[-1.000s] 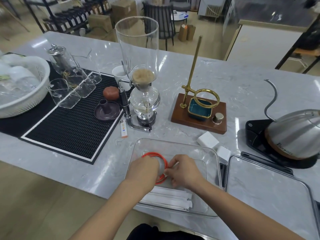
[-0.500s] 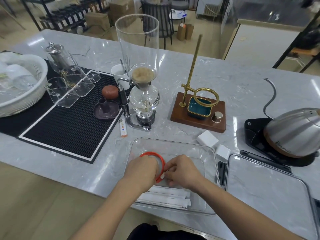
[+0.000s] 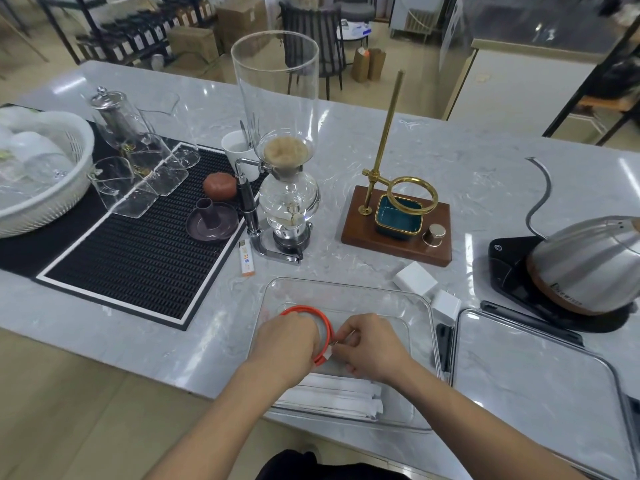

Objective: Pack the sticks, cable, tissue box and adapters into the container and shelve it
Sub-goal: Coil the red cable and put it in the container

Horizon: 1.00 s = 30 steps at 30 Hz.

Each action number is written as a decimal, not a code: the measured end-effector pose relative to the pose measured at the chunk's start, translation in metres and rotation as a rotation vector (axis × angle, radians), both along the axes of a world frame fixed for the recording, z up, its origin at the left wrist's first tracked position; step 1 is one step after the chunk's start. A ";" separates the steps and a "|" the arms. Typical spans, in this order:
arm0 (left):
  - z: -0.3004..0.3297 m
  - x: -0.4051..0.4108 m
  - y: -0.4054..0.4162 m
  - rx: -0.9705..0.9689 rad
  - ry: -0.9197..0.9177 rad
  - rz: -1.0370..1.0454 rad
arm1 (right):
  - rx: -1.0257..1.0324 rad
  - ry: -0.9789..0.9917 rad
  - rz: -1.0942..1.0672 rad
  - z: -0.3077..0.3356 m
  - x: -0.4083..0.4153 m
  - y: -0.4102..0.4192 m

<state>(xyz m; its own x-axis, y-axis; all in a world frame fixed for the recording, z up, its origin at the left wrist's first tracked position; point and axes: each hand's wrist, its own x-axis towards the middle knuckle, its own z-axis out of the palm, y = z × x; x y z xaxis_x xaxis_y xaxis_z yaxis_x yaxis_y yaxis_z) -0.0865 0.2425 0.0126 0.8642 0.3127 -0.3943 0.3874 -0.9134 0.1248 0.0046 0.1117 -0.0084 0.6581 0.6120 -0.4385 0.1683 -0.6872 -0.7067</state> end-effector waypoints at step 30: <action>0.016 -0.003 -0.006 -0.163 -0.353 0.045 | -0.045 -0.215 -0.051 0.021 -0.003 -0.012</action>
